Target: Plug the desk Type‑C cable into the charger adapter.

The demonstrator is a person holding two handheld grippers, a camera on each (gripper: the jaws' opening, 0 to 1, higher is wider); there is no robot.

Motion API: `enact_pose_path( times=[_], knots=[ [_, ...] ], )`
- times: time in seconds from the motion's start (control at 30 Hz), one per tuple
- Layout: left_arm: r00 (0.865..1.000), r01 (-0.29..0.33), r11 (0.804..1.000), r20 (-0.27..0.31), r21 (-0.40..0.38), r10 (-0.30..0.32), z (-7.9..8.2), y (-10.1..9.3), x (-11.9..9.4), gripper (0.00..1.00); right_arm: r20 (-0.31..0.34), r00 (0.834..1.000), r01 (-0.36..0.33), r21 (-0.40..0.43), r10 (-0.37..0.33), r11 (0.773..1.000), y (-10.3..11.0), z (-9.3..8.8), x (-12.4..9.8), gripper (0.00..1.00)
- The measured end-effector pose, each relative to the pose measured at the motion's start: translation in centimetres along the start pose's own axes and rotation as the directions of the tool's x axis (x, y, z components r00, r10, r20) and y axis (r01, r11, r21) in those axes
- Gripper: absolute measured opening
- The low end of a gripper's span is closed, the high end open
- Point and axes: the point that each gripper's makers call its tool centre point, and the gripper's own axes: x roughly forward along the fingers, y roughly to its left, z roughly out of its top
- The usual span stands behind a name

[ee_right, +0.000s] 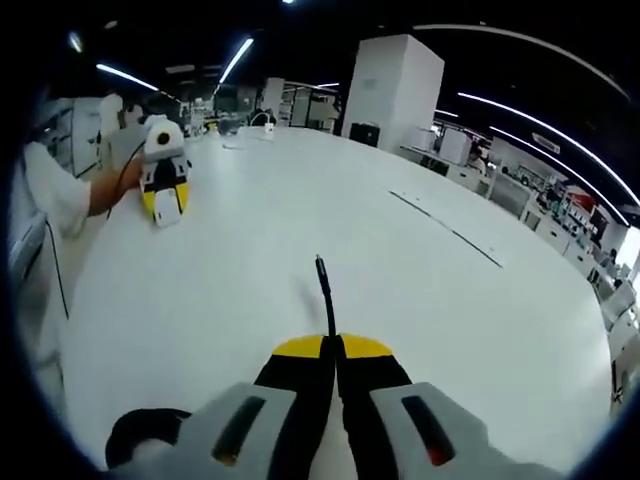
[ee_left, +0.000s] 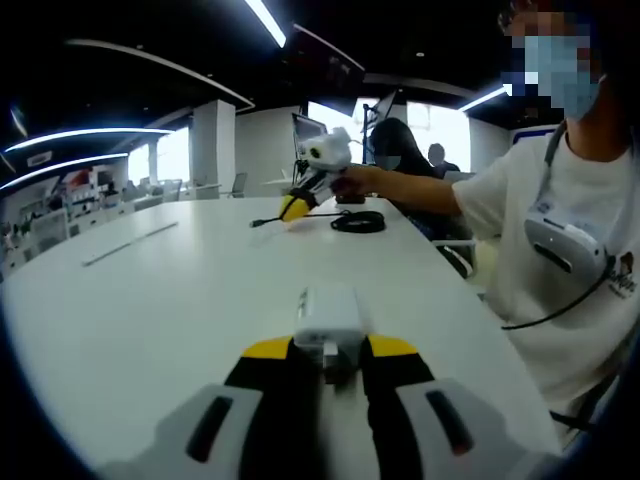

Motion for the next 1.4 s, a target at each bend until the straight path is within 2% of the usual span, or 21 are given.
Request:
enact_pose_path(
  times=[0.63, 1.0, 1.4],
  knots=[
    [1.0, -0.001, 1.0, -0.001, -0.001, 0.001, 0.1, 0.1, -0.1, 0.25, 0.006, 0.998, -0.068, -0.101, 0.069, 0.993, 2.3, 1.1, 0.3, 0.03],
    [1.0, 0.0, 1.0, -0.001, -0.002, 0.0, 0.0, 0.2, -0.1, 0.25, 0.017, 0.993, -0.113, -0.185, 0.118, 0.976, 4.2, 1.7, 0.4, 0.03],
    [1.0, -0.001, 1.0, -0.002, -0.002, 0.001, 0.0, 0.2, -0.1, 0.25, 0.021, 0.985, -0.16, -0.24, 0.17, 0.957, 5.9, 2.0, 0.6, 0.03]
  ],
)
